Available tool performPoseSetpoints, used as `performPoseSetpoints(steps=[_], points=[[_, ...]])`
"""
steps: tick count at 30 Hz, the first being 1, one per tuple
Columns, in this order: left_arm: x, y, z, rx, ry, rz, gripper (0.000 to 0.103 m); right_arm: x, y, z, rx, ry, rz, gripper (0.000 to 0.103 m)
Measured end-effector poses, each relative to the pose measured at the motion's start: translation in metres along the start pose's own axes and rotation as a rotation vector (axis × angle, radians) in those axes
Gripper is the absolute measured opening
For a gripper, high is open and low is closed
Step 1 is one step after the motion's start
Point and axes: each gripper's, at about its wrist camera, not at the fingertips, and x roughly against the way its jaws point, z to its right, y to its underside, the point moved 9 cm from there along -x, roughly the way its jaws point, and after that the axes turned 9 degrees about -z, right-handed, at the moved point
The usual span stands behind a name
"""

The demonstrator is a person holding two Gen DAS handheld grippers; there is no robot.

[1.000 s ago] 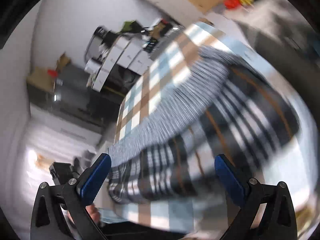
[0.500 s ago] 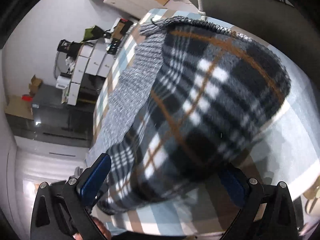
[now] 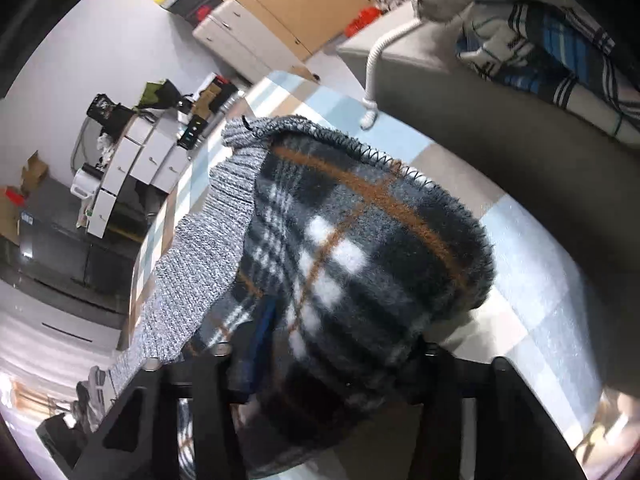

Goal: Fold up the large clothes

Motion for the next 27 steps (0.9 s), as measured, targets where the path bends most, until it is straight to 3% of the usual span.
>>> performPoseSetpoints(steps=[4, 8, 13, 15, 18, 23, 25, 27], points=[[-0.018, 0.005, -0.014, 0.033, 0.017, -0.064, 0.053, 0.016, 0.001, -0.018, 0.165, 0.085, 0.094, 0.028], [-0.022, 0.004, -0.006, 0.002, -0.038, -0.063, 0.053, 0.032, 0.005, -0.047, 0.333, 0.17, 0.198, 0.025], [-0.023, 0.003, -0.005, -0.017, -0.057, -0.07, 0.053, 0.051, 0.011, -0.085, 0.49, 0.191, 0.311, 0.024], [-0.021, 0.003, -0.007, -0.007, -0.034, -0.072, 0.053, 0.048, 0.014, -0.094, 0.529, 0.183, 0.296, 0.024], [-0.021, 0.002, -0.01, 0.003, 0.001, -0.077, 0.053, 0.034, 0.007, -0.075, 0.418, 0.135, 0.211, 0.025], [-0.02, 0.001, -0.009, 0.005, 0.023, -0.085, 0.053, 0.012, -0.009, -0.025, 0.11, -0.083, 0.047, 0.033], [-0.018, 0.002, -0.009, 0.009, 0.038, -0.089, 0.053, 0.003, -0.012, -0.014, 0.025, -0.139, -0.002, 0.041], [-0.012, 0.005, -0.011, 0.021, 0.065, -0.086, 0.053, -0.003, -0.015, -0.01, -0.02, -0.173, -0.032, 0.056]])
